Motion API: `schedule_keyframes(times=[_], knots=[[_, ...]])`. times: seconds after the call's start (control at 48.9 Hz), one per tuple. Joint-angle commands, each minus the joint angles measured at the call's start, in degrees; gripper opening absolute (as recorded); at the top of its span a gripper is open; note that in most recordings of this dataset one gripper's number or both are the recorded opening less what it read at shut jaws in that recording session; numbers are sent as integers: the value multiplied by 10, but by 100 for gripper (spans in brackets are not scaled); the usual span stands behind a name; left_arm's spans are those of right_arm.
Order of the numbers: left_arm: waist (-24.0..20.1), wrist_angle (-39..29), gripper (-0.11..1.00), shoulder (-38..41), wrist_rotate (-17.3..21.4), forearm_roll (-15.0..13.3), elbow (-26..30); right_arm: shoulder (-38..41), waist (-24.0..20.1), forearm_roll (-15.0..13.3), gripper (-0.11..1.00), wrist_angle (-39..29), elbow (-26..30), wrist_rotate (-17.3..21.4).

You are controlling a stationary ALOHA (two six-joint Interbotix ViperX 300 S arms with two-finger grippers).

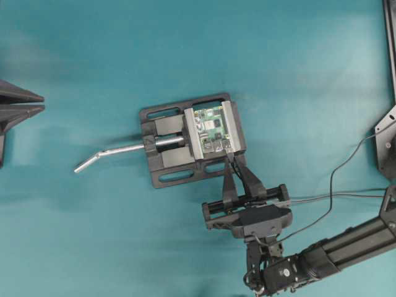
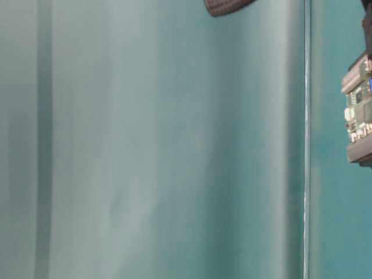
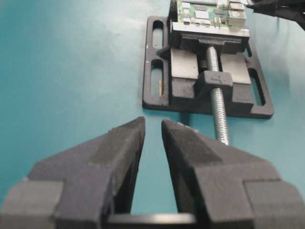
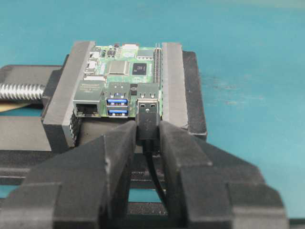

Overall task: Insert the USB into the fixed PCB.
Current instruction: 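Push the USB plug forward into the port with the right gripper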

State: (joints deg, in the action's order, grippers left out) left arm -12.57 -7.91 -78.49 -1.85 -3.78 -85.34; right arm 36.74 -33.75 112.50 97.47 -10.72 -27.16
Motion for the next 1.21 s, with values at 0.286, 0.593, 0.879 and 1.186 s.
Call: schedule_keyframes(times=[0.286, 0.593, 0.879, 1.186], knots=[[-1, 3, 28, 5, -1, 2, 16, -27, 13, -8, 21, 5, 2, -1], [-2, 3, 28, 5, -1, 2, 16, -27, 25, -8, 21, 4, -1, -1], [-1, 3, 28, 5, -1, 2, 16, -33, 31, -12, 21, 4, -4, -4], [-1, 3, 28, 5, -1, 2, 16, -40, 41, -22, 21, 2, -16, -4]])
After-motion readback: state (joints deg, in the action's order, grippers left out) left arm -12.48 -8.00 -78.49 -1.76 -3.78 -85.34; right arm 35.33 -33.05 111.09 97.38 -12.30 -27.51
